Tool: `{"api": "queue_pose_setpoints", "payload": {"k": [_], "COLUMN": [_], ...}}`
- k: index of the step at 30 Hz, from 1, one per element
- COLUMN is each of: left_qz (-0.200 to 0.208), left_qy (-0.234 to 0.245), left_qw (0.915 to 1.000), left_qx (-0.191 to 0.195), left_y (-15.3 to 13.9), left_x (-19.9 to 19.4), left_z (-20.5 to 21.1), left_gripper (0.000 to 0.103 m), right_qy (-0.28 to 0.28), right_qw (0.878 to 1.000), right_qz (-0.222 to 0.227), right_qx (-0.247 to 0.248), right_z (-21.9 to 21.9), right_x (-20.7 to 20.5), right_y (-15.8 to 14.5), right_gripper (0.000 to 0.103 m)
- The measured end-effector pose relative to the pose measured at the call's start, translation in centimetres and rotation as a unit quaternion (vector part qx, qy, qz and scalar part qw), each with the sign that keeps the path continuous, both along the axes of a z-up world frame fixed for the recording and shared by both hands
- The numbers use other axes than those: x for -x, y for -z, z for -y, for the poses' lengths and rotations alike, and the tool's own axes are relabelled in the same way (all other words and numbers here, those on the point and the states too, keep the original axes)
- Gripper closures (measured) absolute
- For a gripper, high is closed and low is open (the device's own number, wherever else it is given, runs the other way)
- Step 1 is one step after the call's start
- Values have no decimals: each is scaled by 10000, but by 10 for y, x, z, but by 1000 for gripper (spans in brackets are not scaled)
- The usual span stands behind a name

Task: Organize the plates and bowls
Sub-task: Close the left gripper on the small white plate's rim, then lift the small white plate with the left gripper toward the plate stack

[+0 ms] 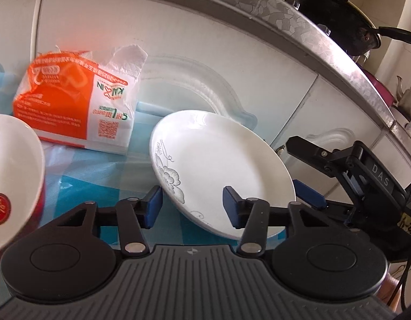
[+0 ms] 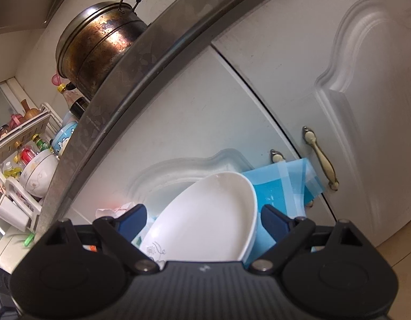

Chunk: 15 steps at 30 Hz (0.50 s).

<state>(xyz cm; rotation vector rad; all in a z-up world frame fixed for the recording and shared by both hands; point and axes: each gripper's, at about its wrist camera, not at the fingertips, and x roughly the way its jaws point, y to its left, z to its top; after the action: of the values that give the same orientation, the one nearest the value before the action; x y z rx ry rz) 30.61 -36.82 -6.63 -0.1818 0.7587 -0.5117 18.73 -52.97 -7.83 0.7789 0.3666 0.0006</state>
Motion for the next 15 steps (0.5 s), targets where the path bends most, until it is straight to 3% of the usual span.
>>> {"api": "queue_pose_setpoints", "payload": {"k": [2, 6, 15], "left_qz": [60, 113, 403], "left_qy": [-60, -136, -209], "left_qw": [9999, 9996, 9978], "left_qx": [-90, -230, -485], "left_y": [3, 13, 11], "left_x": [-2, -6, 11], "left_z": [5, 12, 10], "left_gripper": [50, 67, 74], "right_qy": [-50, -66, -152], "right_qw": [10000, 9998, 9986], "right_qz": [-35, -20, 39], "right_qx": [36, 194, 502], "right_z": [-2, -6, -22], "right_x": [-3, -4, 11], "right_y": [1, 4, 0], "right_gripper": [10, 11, 11]}}
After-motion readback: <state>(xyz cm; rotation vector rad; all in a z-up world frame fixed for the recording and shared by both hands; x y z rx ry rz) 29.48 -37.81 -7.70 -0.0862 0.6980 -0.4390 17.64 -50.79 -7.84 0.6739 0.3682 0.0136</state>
